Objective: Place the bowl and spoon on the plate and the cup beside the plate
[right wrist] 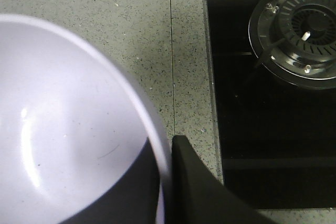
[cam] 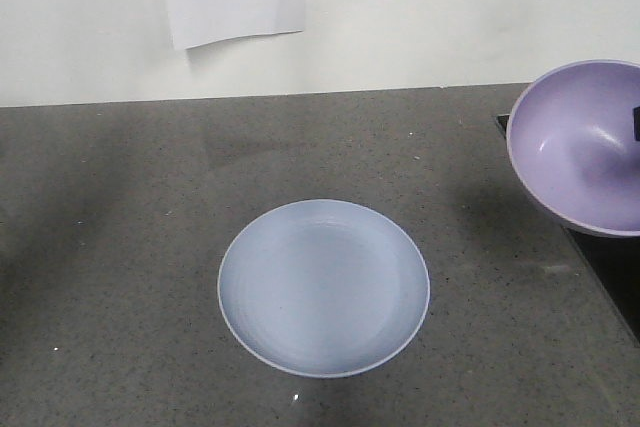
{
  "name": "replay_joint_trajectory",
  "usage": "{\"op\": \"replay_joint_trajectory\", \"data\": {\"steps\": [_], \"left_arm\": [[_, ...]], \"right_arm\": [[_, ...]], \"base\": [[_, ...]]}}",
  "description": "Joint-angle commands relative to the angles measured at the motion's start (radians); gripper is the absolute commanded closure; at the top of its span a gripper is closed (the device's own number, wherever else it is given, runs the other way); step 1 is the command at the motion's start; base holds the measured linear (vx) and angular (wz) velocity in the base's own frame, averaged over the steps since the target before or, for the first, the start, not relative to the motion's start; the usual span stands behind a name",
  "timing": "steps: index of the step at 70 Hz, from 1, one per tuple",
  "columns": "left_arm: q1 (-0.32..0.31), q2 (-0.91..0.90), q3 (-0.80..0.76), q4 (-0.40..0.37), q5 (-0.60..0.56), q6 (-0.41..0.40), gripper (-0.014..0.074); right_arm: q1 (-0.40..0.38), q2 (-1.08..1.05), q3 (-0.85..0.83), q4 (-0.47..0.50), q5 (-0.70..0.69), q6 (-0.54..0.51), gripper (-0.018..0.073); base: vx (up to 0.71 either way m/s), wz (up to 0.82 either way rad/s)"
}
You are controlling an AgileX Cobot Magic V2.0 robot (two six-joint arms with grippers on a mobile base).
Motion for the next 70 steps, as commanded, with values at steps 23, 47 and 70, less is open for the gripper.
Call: {"op": "replay_joint_trajectory", "data": {"steps": [23,47,70], "left_arm": [[-0.006,-0.008,-0.026,-0.002,-0.054,-0.011,0.0603],[-0.006,-0.008,-0.026,-0.002,-0.054,-0.011,0.0603],[-0.006,-0.008,-0.026,-0.002,-0.054,-0.011,0.0603]], "right_arm": [[-0.001,-0.02,-0.029,0.002,-0.057,-0.003,0.0569],[-0.001,-0.02,-0.029,0.002,-0.057,-0.003,0.0569],[-0.001,-0.02,-0.029,0.002,-0.057,-0.003,0.0569]], "base": [[0.04,0.04],[0.0,0.01],[0.0,0.0]]}}
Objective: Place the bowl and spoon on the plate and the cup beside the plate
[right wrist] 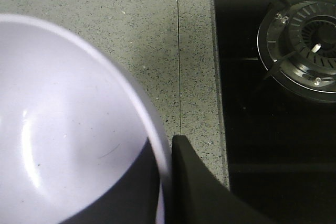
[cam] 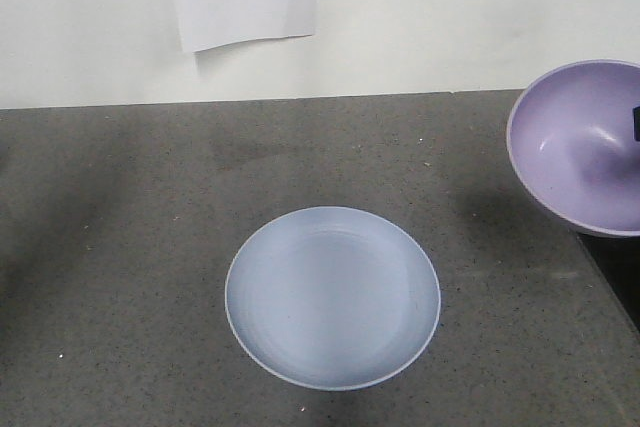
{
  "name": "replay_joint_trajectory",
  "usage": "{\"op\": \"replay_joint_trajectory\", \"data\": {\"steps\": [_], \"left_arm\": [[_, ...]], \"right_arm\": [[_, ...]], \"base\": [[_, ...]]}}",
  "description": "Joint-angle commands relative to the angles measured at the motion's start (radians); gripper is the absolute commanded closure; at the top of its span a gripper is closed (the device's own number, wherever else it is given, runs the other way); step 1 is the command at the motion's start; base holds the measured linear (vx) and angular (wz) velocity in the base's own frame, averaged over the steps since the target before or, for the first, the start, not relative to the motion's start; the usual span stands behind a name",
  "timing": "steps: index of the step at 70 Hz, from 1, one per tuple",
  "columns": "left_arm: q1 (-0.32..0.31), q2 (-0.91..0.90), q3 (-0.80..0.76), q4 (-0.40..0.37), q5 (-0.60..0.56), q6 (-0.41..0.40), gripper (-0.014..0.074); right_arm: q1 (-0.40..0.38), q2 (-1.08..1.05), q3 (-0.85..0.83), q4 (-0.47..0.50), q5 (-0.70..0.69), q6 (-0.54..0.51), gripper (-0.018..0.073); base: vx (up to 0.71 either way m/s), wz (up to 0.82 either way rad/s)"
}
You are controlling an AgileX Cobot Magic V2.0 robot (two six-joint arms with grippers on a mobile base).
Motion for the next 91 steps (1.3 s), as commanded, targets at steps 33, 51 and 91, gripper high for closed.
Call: {"op": "replay_joint_trajectory", "data": {"steps": [33,51,91], "left_arm": [[-0.006,-0.008,-0.026,-0.002,-0.054,-0.011,0.0603],[-0.006,-0.008,-0.026,-0.002,-0.054,-0.011,0.0603],[-0.006,-0.008,-0.026,-0.002,-0.054,-0.011,0.0603]], "right_arm": [[-0.001,-0.02,-0.029,0.002,-0.057,-0.003,0.0569],[-0.001,-0.02,-0.029,0.002,-0.057,-0.003,0.0569],[-0.001,-0.02,-0.029,0.002,-0.057,-0.003,0.0569]], "base": [[0.0,0.0],[0.02,0.01],[0.04,0.02]]}}
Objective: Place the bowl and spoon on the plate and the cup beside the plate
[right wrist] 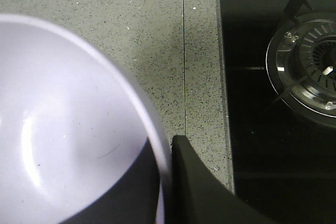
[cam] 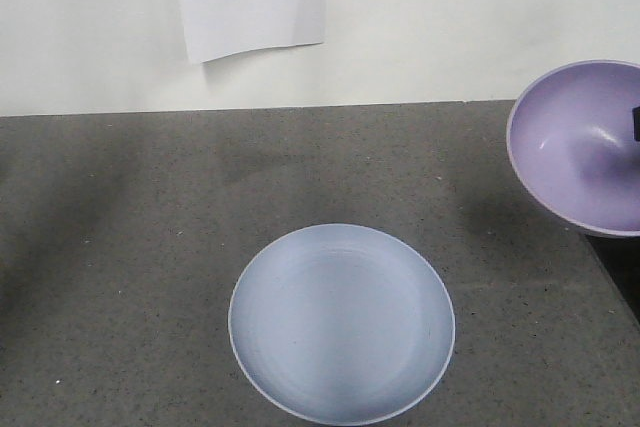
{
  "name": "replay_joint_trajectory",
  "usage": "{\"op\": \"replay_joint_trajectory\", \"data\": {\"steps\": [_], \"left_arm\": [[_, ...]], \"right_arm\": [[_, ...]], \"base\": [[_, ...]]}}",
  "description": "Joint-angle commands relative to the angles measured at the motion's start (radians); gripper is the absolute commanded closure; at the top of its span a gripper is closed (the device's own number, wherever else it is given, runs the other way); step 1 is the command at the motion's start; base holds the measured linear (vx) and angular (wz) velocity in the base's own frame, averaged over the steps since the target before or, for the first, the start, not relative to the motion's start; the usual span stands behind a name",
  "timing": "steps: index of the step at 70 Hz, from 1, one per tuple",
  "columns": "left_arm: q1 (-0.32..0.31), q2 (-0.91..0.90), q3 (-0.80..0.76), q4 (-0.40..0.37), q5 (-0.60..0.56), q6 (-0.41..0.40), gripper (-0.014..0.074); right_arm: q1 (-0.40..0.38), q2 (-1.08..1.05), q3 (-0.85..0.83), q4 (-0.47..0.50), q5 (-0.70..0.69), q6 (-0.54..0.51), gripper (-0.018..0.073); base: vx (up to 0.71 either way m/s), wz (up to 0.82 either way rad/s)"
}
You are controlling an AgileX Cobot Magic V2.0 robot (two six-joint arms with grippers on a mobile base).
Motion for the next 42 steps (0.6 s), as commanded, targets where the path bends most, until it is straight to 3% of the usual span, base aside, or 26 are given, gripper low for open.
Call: {"op": "replay_joint_trajectory", "data": {"steps": [1,42], "left_arm": [[-0.006,-0.008,-0.026,-0.002,-0.054,-0.011,0.0603],[-0.006,-0.008,-0.026,-0.002,-0.054,-0.011,0.0603]], "right_arm": [[-0.001,-0.02,-0.029,0.002,-0.057,-0.003,0.0569],[-0.001,-0.02,-0.029,0.002,-0.057,-0.003,0.0569]], "base": [[0.02,0.0],[0.0,0.0]]}}
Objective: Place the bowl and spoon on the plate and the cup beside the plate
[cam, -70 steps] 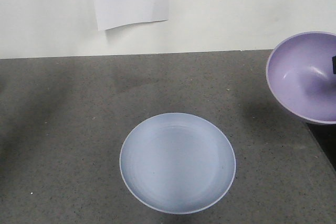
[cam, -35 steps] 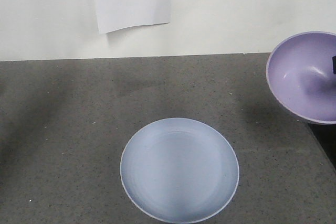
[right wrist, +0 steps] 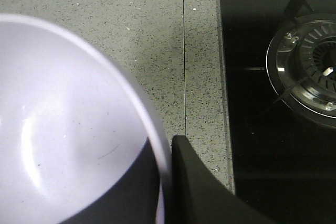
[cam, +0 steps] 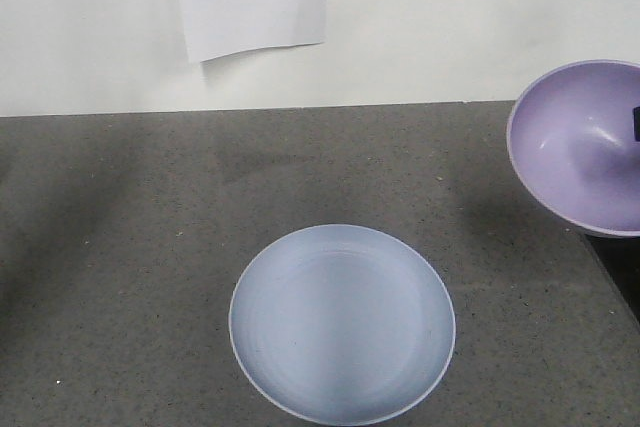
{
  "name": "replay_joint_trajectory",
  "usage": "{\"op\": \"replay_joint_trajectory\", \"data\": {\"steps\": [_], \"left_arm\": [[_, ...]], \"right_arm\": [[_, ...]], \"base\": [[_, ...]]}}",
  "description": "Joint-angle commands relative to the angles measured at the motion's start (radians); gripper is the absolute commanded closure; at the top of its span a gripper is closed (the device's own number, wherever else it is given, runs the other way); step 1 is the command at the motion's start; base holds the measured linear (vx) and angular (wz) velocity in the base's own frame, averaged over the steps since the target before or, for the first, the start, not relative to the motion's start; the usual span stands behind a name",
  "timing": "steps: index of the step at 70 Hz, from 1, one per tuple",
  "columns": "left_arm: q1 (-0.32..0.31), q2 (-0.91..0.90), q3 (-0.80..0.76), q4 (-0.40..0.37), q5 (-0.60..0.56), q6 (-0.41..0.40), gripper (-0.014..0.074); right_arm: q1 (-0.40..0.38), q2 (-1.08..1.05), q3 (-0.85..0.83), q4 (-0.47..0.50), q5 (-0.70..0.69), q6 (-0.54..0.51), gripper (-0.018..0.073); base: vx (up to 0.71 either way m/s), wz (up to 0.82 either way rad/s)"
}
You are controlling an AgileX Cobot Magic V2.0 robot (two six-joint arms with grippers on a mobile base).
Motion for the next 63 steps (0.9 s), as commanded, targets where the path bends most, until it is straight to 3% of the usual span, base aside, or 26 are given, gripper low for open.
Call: {"op": "replay_joint_trajectory", "data": {"steps": [1,63], "left_arm": [[-0.006,-0.008,-0.026,-0.002,-0.054,-0.011,0.0603],[-0.006,-0.008,-0.026,-0.002,-0.054,-0.011,0.0603]], "right_arm": [[-0.001,-0.02,-0.029,0.002,-0.057,-0.003,0.0569],[-0.001,-0.02,-0.029,0.002,-0.057,-0.003,0.0569]], "base": [[0.0,0.0],[0.0,0.0]]}}
